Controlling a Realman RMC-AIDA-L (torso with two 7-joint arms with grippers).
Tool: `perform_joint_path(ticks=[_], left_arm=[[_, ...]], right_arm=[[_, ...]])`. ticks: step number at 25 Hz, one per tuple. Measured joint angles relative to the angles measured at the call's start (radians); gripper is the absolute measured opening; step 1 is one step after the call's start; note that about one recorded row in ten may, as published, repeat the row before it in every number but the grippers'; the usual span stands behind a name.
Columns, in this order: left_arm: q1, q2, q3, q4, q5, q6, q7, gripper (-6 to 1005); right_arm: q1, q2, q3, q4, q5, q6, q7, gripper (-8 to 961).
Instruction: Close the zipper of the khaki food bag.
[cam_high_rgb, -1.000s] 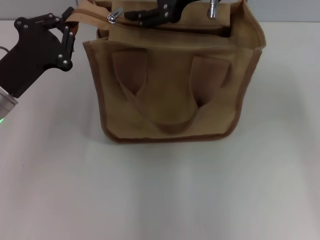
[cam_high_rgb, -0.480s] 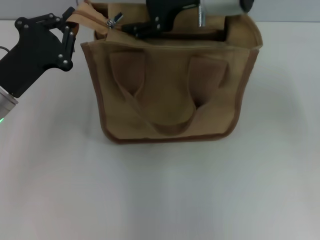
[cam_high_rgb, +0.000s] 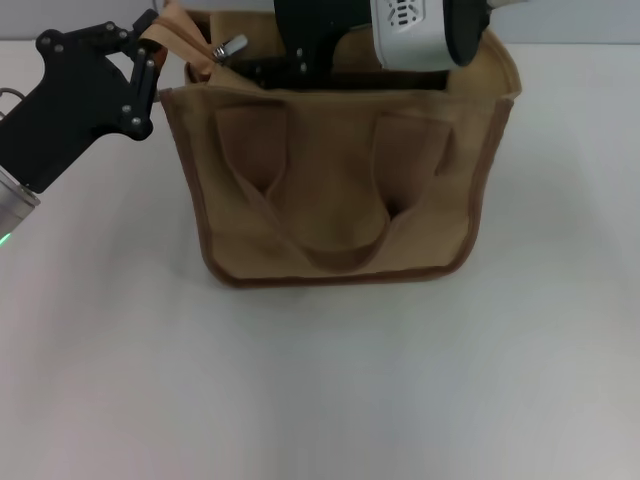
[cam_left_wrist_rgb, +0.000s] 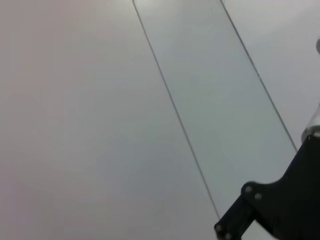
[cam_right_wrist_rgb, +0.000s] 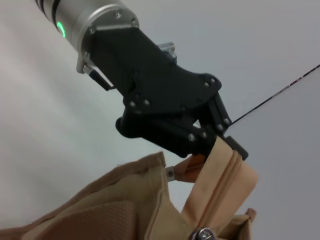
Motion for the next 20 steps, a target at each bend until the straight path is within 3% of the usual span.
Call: perform_joint_path(ticks=[20], left_arm=[[-0.004,0.002,0.001,0.002,0.002,0.007,-0.022,17]], right_arm=[[-0.035,0.001,-0.035,-0.035,0.008,0.020,0.000,678]])
